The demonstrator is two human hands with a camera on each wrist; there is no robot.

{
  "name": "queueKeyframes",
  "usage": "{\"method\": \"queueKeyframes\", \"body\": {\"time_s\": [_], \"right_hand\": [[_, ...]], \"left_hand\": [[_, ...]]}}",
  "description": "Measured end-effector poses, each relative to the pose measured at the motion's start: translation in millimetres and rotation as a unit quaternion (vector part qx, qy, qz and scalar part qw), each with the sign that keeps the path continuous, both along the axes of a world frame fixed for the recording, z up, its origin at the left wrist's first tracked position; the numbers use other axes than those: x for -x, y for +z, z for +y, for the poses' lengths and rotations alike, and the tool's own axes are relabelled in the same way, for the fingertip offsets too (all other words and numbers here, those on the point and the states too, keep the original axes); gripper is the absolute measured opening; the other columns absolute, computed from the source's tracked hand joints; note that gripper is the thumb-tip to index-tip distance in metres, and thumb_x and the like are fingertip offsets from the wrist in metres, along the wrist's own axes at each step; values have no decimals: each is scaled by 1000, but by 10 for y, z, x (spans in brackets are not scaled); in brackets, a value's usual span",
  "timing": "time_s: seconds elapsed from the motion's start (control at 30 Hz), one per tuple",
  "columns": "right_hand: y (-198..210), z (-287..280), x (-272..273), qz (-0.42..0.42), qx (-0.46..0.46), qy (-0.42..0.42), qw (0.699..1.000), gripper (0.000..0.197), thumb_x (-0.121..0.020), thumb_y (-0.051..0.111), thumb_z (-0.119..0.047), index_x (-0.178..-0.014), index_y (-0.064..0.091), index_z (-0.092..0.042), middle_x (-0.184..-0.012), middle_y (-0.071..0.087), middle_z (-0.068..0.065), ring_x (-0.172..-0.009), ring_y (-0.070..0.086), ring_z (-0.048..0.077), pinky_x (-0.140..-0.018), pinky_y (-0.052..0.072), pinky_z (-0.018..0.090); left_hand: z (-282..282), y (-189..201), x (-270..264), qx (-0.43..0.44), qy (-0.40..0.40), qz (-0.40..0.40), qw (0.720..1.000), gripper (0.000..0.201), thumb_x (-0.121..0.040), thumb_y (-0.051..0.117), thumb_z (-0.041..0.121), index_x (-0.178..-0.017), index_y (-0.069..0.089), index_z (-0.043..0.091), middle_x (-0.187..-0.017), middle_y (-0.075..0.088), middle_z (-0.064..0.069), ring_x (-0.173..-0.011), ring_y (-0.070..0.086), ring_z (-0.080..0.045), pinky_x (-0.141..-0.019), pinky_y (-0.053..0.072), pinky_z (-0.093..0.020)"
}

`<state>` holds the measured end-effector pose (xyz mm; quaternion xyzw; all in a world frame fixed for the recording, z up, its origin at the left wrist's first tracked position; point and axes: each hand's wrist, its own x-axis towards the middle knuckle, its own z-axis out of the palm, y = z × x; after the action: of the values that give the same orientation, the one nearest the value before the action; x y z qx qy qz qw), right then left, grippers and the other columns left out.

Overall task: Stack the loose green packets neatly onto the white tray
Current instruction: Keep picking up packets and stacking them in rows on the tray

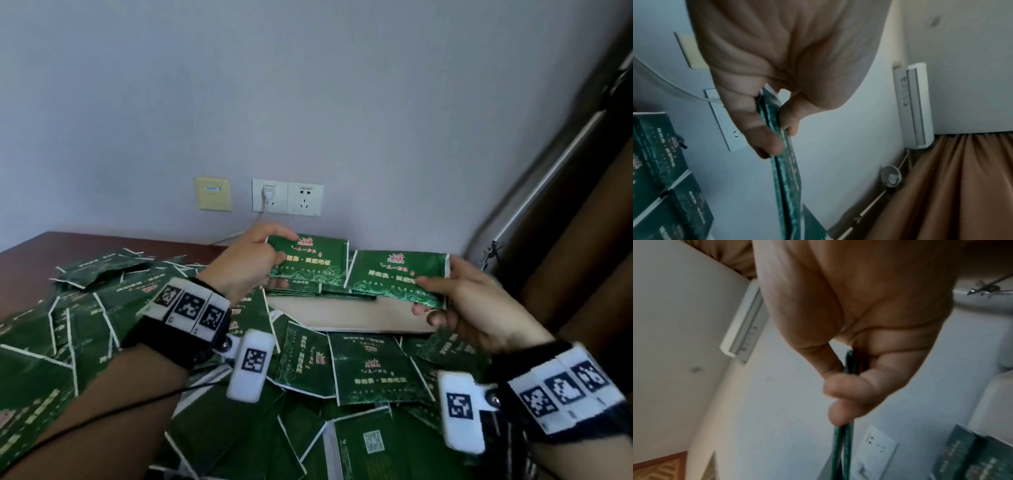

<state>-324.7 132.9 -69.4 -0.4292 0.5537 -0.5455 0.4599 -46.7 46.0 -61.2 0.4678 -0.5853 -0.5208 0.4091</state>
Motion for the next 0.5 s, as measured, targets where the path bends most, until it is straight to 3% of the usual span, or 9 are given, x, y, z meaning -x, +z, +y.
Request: {"method": "queueKeyframes", "body": {"time_s": [0.07, 0.13, 0.23, 0.3, 0.37, 0.5], "right_hand": [[-16, -286, 35, 27, -40, 11, 999, 23, -93, 59, 3, -113, 60, -7, -83, 75, 9, -55, 67, 21, -37, 48, 20], [-142, -540, 70, 52, -83, 3, 995, 20, -93, 59, 3, -110, 62, -6, -82, 74, 10, -56, 68, 20, -40, 51, 19], [-409, -780, 101, 65, -151, 21, 986, 12, -93, 59, 5, -104, 62, 0, -77, 72, 13, -57, 68, 20, -41, 51, 19], [-553, -867, 135, 73, -178, 29, 981, 12, -92, 60, 6, -103, 64, 3, -79, 73, 13, -61, 68, 21, -44, 52, 20], [-629, -899, 167, 84, -198, 43, 976, 15, -91, 60, 9, -105, 65, 5, -84, 74, 15, -65, 70, 21, -48, 54, 21], [-711, -894, 168, 104, -214, 77, 968, 18, -88, 63, 9, -106, 66, 6, -90, 75, 15, -69, 72, 19, -54, 55, 21]], "left_hand": [[-137, 33, 94, -12, 12, -57, 998, 34, -96, 45, -9, -103, 67, 16, -129, 49, -2, -92, 60, -21, -61, 62, -32], [-259, -36, 155, -37, -1, -120, 992, 31, -96, 43, -10, -103, 64, 12, -115, 56, -5, -91, 63, -22, -62, 62, -31], [-411, -288, 141, -69, -36, -219, 973, 30, -97, 40, -11, -102, 63, 9, -125, 48, -9, -103, 60, -29, -59, 61, -29], [-462, -439, 113, -75, -67, -261, 960, 31, -97, 39, -11, -107, 63, 4, -112, 54, -13, -87, 60, -23, -59, 60, -24], [-481, -529, 81, -68, -97, -300, 947, 32, -98, 42, -10, -119, 63, 2, -103, 58, -11, -73, 57, -16, -49, 51, -14], [-567, -574, -5, -53, -131, -381, 914, 35, -96, 54, 3, -120, 68, 25, -114, 64, -2, -83, 66, -15, -55, 50, -20]]}}
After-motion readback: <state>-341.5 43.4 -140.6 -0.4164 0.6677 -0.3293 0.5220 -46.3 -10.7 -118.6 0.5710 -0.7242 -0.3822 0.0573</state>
